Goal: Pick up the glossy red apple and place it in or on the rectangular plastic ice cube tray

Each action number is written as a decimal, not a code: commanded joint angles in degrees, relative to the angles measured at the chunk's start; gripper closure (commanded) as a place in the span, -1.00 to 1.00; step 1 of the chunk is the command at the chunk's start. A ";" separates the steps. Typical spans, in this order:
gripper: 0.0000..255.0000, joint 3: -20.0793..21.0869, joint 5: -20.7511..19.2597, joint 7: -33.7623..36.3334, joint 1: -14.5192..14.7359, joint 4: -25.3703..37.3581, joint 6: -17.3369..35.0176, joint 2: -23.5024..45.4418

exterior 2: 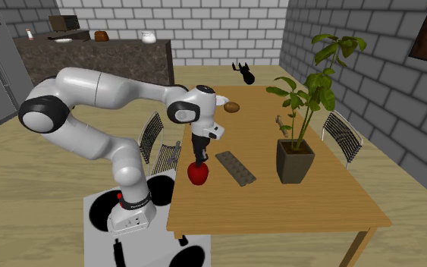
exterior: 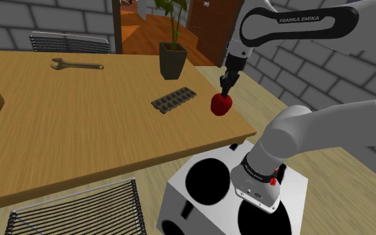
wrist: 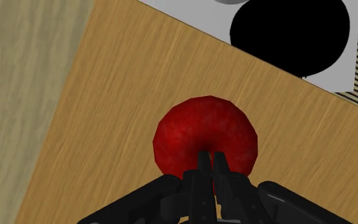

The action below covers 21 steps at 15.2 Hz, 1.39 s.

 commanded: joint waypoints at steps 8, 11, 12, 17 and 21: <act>1.00 1.07 0.86 0.42 0.40 6.45 -7.59 -1.13; 1.00 1.75 2.08 1.34 1.65 10.29 -6.86 3.42; 1.00 2.05 2.64 1.75 2.22 12.21 -6.52 5.66; 1.00 3.26 5.09 3.46 4.52 22.55 -5.99 16.53; 1.00 3.98 6.73 4.55 5.86 31.83 -6.82 24.99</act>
